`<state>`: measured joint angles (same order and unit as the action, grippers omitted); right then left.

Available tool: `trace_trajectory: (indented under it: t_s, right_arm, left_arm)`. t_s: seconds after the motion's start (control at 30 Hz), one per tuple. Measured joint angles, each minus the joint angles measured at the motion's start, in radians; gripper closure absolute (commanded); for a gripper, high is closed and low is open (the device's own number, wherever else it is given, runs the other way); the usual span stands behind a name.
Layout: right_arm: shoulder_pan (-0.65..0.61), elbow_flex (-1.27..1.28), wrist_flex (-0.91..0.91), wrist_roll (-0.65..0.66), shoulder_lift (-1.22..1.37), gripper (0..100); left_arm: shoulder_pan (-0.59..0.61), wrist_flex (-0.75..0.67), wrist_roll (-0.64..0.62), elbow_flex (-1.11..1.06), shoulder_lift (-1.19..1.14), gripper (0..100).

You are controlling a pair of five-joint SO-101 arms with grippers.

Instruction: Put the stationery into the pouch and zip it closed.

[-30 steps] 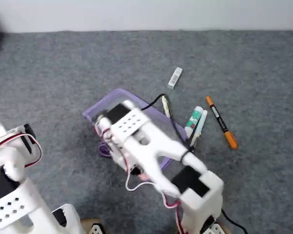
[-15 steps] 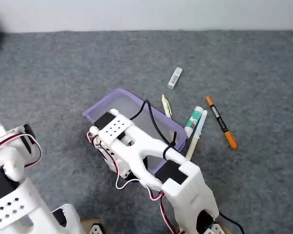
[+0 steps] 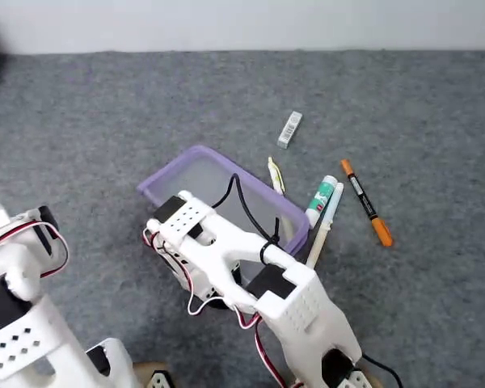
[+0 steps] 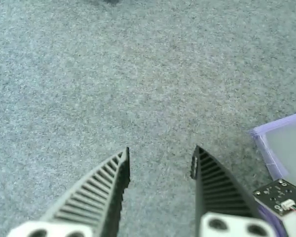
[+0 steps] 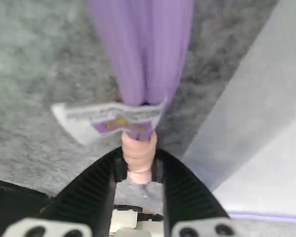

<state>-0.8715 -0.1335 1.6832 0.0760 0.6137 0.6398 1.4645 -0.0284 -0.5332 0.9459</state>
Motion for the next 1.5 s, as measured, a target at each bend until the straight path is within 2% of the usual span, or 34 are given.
trace_trajectory:
  t_s: [0.27, 0.53, 0.73, 0.87, 1.03, 1.13, 1.27, 1.5]
  right_arm:
    - [0.008, 0.002, -0.008, 0.0, -0.265, 99.1]
    - [0.14, 0.002, -0.005, 0.0, -0.557, 99.1]
    - [0.21, 0.002, -0.123, 0.0, -0.779, 99.1]
    - [0.226, 0.002, -0.252, 0.0, -0.898, 99.1]
    - [0.226, 0.002, -0.374, 0.0, -0.97, 99.1]
    - [0.226, 0.003, -0.384, -0.006, -0.977, 99.1]
    - [0.226, 0.038, -0.374, -0.103, -0.979, 99.1]
    - [0.227, 0.054, -0.368, -0.184, -0.979, 99.1]
  left_arm:
    - [0.0, 0.008, 0.0, 0.025, 0.0, 80]
    - [0.0, 0.052, 0.0, 0.107, 0.0, 80]
    - [-0.002, 0.052, 0.0, 0.107, 0.0, 80]
    - [-0.066, 0.061, 0.0, 0.107, 0.0, 80]
    - [-0.215, 0.072, 0.0, 0.107, 0.0, 85]
    - [-0.295, 0.072, 0.0, 0.107, 0.0, 86]
    - [-0.368, 0.072, 0.0, 0.107, 0.0, 86]
    - [-0.39, 0.078, 0.0, 0.106, 0.0, 86]
